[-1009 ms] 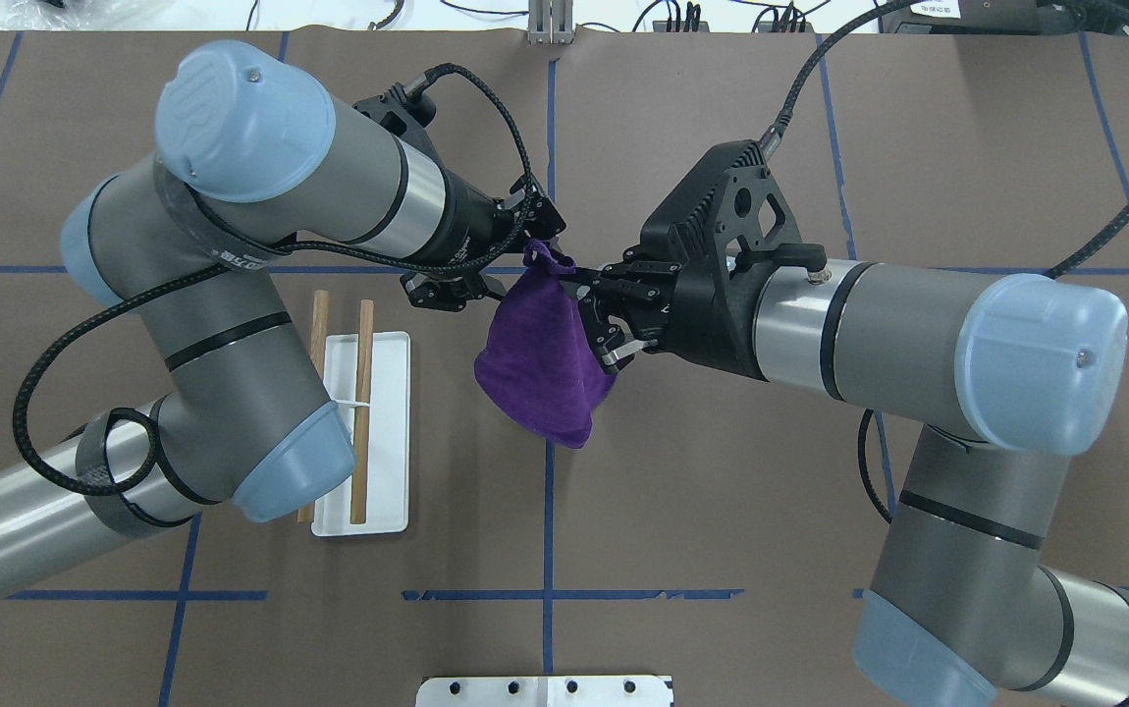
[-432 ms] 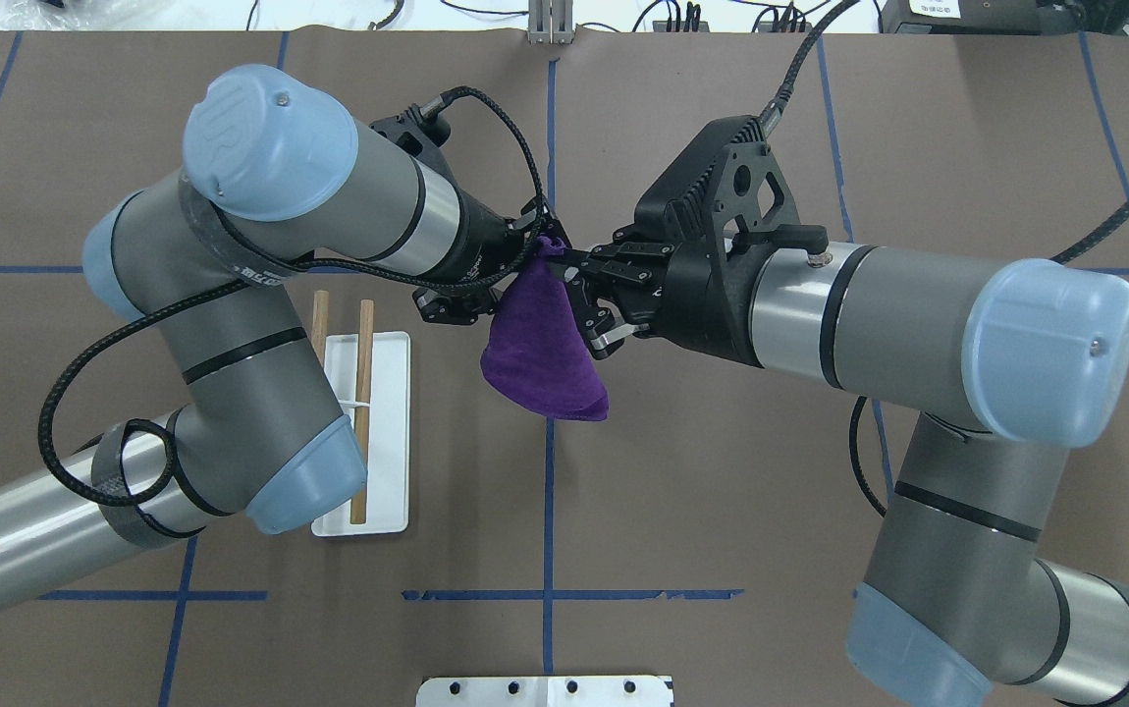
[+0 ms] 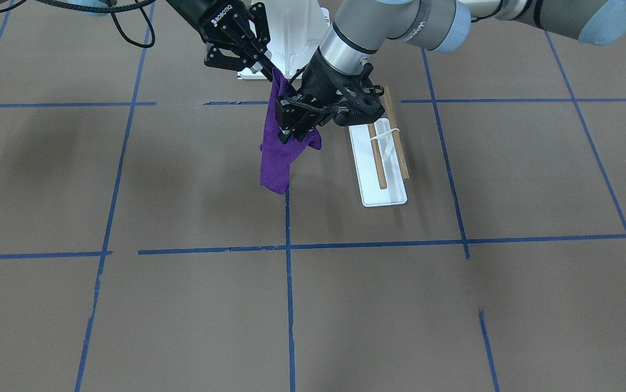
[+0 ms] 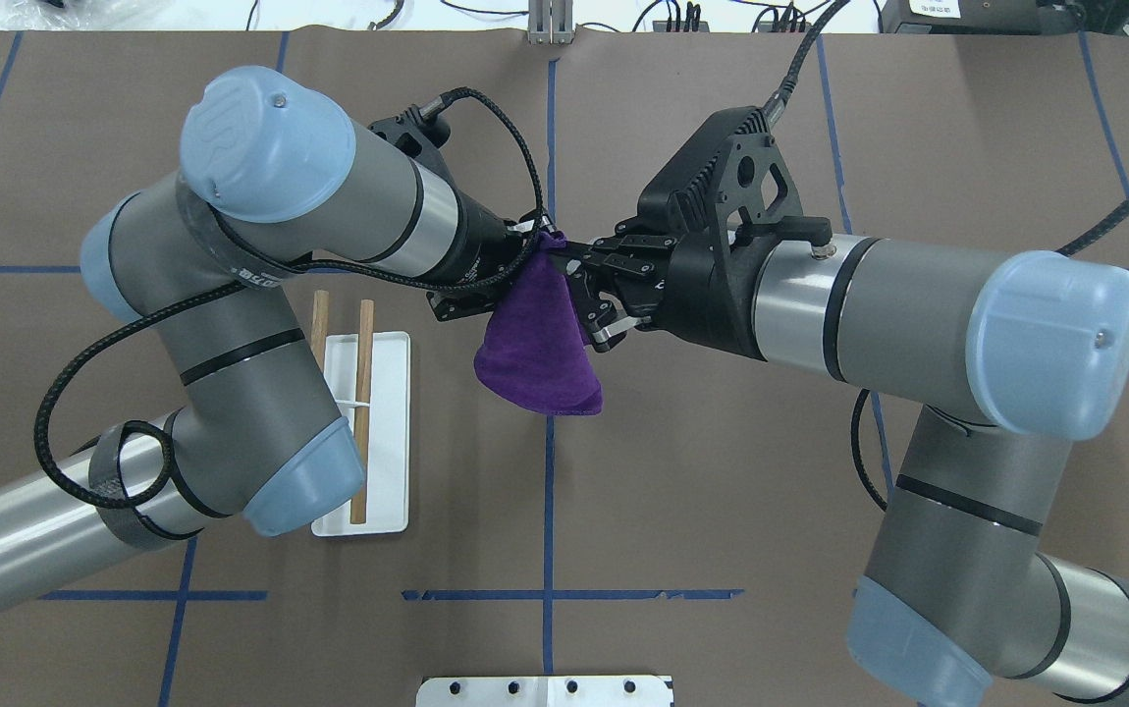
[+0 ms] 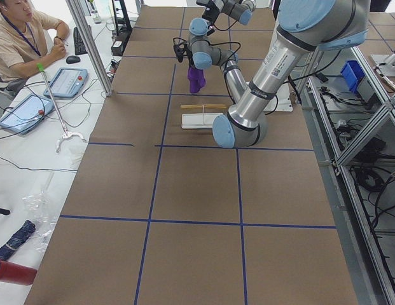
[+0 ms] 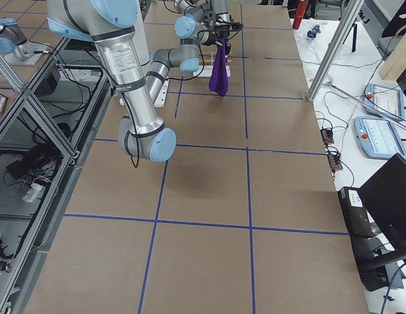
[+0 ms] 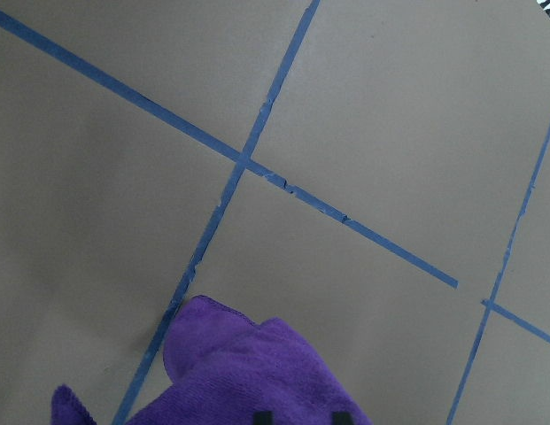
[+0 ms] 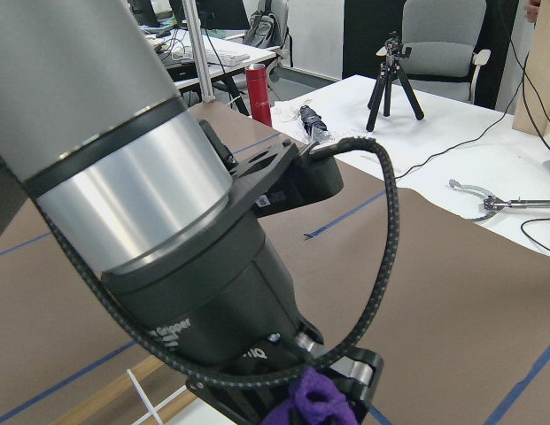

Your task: Hang towel on rack

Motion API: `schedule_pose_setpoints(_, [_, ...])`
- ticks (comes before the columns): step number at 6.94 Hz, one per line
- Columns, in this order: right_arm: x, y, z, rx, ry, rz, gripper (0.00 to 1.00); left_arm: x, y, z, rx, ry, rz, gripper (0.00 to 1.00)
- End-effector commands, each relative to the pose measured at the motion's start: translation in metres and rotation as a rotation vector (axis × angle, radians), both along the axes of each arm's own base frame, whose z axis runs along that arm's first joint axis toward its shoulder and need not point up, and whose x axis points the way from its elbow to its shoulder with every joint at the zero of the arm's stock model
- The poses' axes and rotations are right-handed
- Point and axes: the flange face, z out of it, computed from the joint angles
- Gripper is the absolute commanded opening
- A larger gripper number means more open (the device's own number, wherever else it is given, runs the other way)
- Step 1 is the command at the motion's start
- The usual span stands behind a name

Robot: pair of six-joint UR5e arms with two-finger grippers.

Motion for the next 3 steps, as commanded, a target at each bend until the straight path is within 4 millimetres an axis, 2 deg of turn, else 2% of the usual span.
schedule_pose_setpoints(1, [-0.0018,-0.0004,0.0049,-0.004,0.013,-0.013,0.0,-0.0022,0.0004,0.0023,0.017,-0.005,0.004,0.0])
schedule_pose_setpoints(2, [-0.0028,-0.0014,0.0075,-0.007,0.02,-0.014,0.0,-0.0026,0.0007,0.0018,0.022,-0.005,0.005,0.0])
schedule_pose_setpoints(3, [-0.0036,-0.0016,0.0096,-0.019,0.019,-0.018,0.46,-0.0026,0.0007,0.0017,0.038,-0.008,0.01,0.0])
